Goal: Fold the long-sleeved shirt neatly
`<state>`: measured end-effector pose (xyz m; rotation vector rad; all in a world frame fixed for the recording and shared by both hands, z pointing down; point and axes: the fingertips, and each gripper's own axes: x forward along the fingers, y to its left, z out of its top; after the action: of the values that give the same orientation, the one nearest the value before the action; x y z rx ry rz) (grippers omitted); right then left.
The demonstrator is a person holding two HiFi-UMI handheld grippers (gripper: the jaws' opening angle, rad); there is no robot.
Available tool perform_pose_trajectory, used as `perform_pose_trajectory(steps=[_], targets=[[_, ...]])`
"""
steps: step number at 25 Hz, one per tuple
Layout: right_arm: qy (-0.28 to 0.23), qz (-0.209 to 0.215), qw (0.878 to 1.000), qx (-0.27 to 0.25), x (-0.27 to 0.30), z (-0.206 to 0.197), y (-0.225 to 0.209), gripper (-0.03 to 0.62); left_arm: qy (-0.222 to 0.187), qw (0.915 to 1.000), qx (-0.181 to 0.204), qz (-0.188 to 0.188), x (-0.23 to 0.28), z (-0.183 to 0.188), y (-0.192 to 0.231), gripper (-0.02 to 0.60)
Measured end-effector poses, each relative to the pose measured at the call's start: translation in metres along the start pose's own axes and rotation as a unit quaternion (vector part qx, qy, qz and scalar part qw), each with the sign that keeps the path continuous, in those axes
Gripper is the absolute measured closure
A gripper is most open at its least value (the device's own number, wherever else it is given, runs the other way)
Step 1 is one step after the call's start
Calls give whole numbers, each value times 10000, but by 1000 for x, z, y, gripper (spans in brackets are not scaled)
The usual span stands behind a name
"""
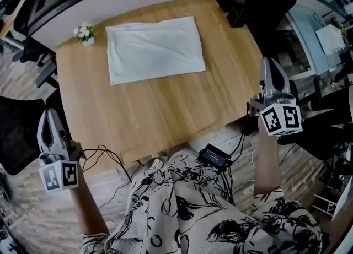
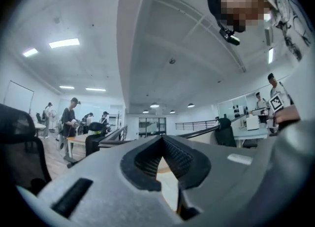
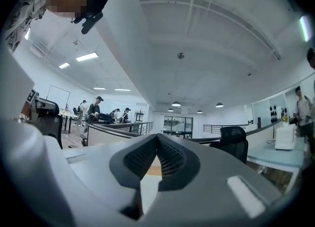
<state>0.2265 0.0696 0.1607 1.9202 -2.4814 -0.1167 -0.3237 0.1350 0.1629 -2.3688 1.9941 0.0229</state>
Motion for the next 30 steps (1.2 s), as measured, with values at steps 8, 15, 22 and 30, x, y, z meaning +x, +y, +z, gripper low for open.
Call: perform_pose_trajectory(steps=[8, 15, 22, 30], targets=[[-217, -191, 9996, -28, -79, 43, 39, 588, -281, 9996, -24, -84, -79, 22, 7, 580], [-138, -116, 9998, -54, -122, 46, 70, 588, -59, 9998, -174, 123, -127, 18, 14, 580], [-174, -36, 9998, -43, -151, 52, 68, 588, -50, 9993, -246, 275, -155, 13, 2, 580], [-180, -30, 9998, -6, -169, 42, 44, 588, -27, 9981, -207, 587, -169, 12, -14, 580]])
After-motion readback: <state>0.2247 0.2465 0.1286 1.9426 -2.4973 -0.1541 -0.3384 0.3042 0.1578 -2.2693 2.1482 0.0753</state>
